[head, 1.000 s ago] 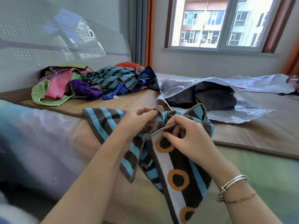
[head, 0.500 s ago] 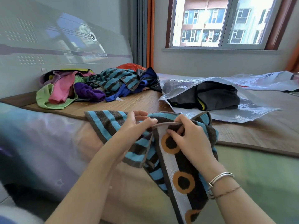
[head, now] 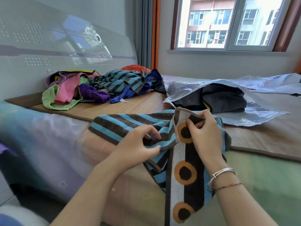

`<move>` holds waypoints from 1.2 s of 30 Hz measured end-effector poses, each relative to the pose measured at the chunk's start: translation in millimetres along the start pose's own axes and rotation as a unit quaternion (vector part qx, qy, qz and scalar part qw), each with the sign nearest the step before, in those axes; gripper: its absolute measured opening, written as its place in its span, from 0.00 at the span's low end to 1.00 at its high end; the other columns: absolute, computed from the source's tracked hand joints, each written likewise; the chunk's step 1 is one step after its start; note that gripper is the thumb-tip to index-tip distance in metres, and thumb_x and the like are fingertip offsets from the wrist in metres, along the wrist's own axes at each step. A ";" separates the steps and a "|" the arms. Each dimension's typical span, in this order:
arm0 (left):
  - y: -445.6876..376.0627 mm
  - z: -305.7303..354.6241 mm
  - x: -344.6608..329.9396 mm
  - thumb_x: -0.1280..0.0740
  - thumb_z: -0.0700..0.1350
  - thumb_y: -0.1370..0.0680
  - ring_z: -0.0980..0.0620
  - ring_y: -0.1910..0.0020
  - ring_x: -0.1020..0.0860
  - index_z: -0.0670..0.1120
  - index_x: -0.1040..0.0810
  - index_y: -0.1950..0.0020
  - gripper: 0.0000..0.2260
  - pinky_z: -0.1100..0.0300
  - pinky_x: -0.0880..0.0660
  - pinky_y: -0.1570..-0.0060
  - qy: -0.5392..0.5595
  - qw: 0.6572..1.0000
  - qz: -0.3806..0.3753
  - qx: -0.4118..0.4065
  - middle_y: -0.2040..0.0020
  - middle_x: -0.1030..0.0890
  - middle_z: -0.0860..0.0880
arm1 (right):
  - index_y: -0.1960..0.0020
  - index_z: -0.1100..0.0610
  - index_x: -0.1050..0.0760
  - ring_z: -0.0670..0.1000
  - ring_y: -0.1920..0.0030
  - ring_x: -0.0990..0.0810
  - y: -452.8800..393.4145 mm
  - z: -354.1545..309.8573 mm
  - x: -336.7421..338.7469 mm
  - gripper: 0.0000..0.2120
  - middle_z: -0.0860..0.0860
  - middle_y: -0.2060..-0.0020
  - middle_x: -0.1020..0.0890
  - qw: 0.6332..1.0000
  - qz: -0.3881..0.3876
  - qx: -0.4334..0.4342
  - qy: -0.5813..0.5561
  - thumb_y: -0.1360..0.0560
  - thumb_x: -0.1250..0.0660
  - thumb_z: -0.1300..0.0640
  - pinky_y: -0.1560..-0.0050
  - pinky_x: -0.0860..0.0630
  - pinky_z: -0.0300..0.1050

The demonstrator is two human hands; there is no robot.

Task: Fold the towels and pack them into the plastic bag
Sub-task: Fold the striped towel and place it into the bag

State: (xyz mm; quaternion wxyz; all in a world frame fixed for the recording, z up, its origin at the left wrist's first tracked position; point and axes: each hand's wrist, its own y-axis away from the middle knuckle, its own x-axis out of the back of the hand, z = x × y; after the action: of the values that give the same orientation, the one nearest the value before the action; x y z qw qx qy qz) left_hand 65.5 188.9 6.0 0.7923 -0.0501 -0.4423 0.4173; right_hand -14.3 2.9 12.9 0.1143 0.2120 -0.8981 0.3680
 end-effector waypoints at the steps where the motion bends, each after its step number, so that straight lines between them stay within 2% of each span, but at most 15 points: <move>1: 1.8 1.6 -2.7 0.26 0.51 0.29 0.65 0.47 0.26 0.59 0.25 0.50 0.12 0.70 0.31 0.49 0.005 0.999 -0.037 -0.001 0.48 0.23 0.63 | 0.54 0.52 0.29 0.44 0.66 0.26 0.1 1.1 1.4 0.07 0.45 0.69 0.26 1.000 0.001 0.007 0.009 0.25 0.31 0.53 0.69 0.34 0.39; 3: 0.8 3.3 -9.5 0.24 0.52 0.31 0.64 0.47 0.27 0.58 0.26 0.46 0.16 0.72 0.31 0.50 -0.011 0.999 -0.051 -0.016 0.47 0.25 0.62 | 0.49 0.51 0.28 0.48 0.61 0.25 0.9 2.9 3.2 0.07 0.46 0.65 0.26 0.996 0.013 0.051 0.075 0.25 0.31 0.54 0.67 0.36 0.39; 5: -4.1 5.2 -14.6 0.26 0.51 0.29 0.62 0.52 0.25 0.56 0.24 0.50 0.11 0.67 0.27 0.52 -0.021 0.999 0.008 -0.029 0.52 0.23 0.60 | 0.42 0.50 0.27 0.50 0.53 0.29 2.7 3.0 2.1 0.13 0.48 0.57 0.30 0.980 0.017 0.112 0.161 0.26 0.31 0.56 0.60 0.35 0.40; 7: -10.2 8.5 -15.7 0.28 0.47 0.26 0.61 0.59 0.22 0.55 0.22 0.55 0.04 0.61 0.22 0.56 0.020 0.997 0.076 0.003 0.58 0.20 0.58 | 0.44 0.49 0.26 0.50 0.51 0.35 4.5 0.6 2.3 0.15 0.48 0.54 0.35 0.971 0.018 0.152 0.186 0.28 0.31 0.60 0.54 0.31 0.45; 9: -15.5 11.5 -13.7 0.29 0.48 0.25 0.61 0.62 0.20 0.53 0.21 0.56 0.02 0.62 0.21 0.59 0.081 0.987 0.128 0.059 0.61 0.18 0.55 | 0.49 0.50 0.28 0.51 0.48 0.36 6.7 -1.2 3.5 0.13 0.49 0.52 0.35 0.965 0.011 0.179 0.192 0.30 0.30 0.61 0.46 0.30 0.52; 12: -20.4 15.1 -11.9 0.28 0.48 0.25 0.56 0.60 0.18 0.48 0.19 0.56 0.05 0.57 0.19 0.55 0.174 0.956 0.190 0.137 0.61 0.16 0.51 | 0.54 0.48 0.31 0.52 0.42 0.34 8.2 0.3 6.0 0.10 0.46 0.49 0.32 0.947 -0.047 0.233 0.218 0.30 0.30 0.51 0.29 0.44 0.59; 14: -22.2 16.5 -12.9 0.28 0.48 0.26 0.54 0.59 0.17 0.47 0.19 0.56 0.05 0.52 0.19 0.52 0.218 0.935 0.220 0.173 0.60 0.15 0.50 | 0.56 0.47 0.30 0.49 0.44 0.32 8.6 0.0 7.7 0.07 0.42 0.53 0.29 0.937 -0.093 0.253 0.221 0.27 0.33 0.47 0.26 0.51 0.60; 18: -23.6 24.6 -15.8 0.28 0.47 0.25 0.54 0.56 0.17 0.48 0.18 0.54 0.04 0.52 0.20 0.48 0.274 0.917 0.220 0.187 0.58 0.15 0.51 | 0.57 0.45 0.26 0.43 0.52 0.27 5.4 -12.4 19.3 0.03 0.40 0.61 0.23 0.953 -0.179 0.231 0.083 0.25 0.33 0.50 0.33 0.36 0.52; 21: -20.7 37.3 -15.6 0.29 0.45 0.25 0.58 0.57 0.17 0.48 0.17 0.52 0.04 0.62 0.21 0.54 0.318 0.923 0.155 0.153 0.57 0.15 0.53 | 0.56 0.49 0.24 0.43 0.57 0.22 3.6 -29.1 34.3 0.04 0.43 0.62 0.21 0.952 -0.236 0.167 -0.101 0.24 0.33 0.57 0.50 0.26 0.37; 23: -17.7 48.1 -15.4 0.30 0.43 0.25 0.59 0.59 0.17 0.46 0.17 0.51 0.05 0.67 0.22 0.59 0.362 0.916 0.113 0.129 0.58 0.15 0.52 | 0.55 0.50 0.26 0.47 0.59 0.22 1.2 -33.0 39.9 0.04 0.49 0.62 0.21 0.953 -0.216 0.138 -0.160 0.22 0.34 0.57 0.56 0.26 0.37; 27: -14.2 59.7 -20.6 0.31 0.39 0.24 0.50 0.57 0.17 0.44 0.21 0.48 0.05 0.59 0.21 0.56 0.402 0.904 0.096 0.110 0.54 0.15 0.45 | 0.55 0.55 0.30 0.46 0.69 0.28 -1.9 -28.7 36.3 0.06 0.56 0.68 0.24 0.965 -0.160 0.074 -0.193 0.21 0.36 0.56 0.67 0.30 0.37; 29: -12.8 61.2 -24.1 0.32 0.37 0.24 0.47 0.59 0.18 0.42 0.26 0.48 0.07 0.56 0.21 0.58 0.410 0.899 0.112 0.101 0.54 0.15 0.42 | 0.57 0.55 0.31 0.45 0.72 0.32 -2.4 -25.5 33.2 0.07 0.52 0.71 0.27 0.969 -0.139 0.061 -0.195 0.21 0.36 0.58 0.70 0.33 0.38; 31: -11.9 60.9 -27.2 0.33 0.34 0.23 0.49 0.61 0.19 0.42 0.30 0.50 0.07 0.56 0.23 0.60 0.387 0.909 0.134 0.074 0.57 0.15 0.46 | 0.58 0.55 0.33 0.44 0.73 0.34 -2.9 -24.1 30.7 0.08 0.49 0.73 0.29 0.973 -0.120 0.062 -0.186 0.22 0.36 0.58 0.70 0.35 0.38; 34: -11.9 58.8 -31.2 0.35 0.32 0.23 0.53 0.58 0.19 0.44 0.22 0.56 0.08 0.56 0.22 0.54 0.258 0.951 0.172 0.005 0.60 0.18 0.54 | 0.58 0.56 0.34 0.43 0.74 0.36 -2.1 -26.4 28.2 0.08 0.47 0.74 0.32 0.983 -0.083 0.073 -0.147 0.24 0.35 0.59 0.71 0.38 0.33; 36: -9.2 63.7 -31.5 0.35 0.34 0.22 0.57 0.57 0.19 0.49 0.18 0.55 0.11 0.60 0.22 0.54 0.217 0.959 0.181 -0.012 0.58 0.17 0.57 | 0.58 0.55 0.34 0.44 0.72 0.34 -1.6 -28.2 27.5 0.08 0.49 0.72 0.29 0.988 -0.053 0.073 -0.128 0.25 0.34 0.58 0.70 0.36 0.34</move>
State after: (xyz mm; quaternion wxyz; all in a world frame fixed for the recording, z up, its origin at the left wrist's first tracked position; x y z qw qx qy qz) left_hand 15.6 142.3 27.9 0.7797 -0.2281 -0.2479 0.5279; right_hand -36.4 13.7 43.7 0.0015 0.3123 -0.8635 0.3960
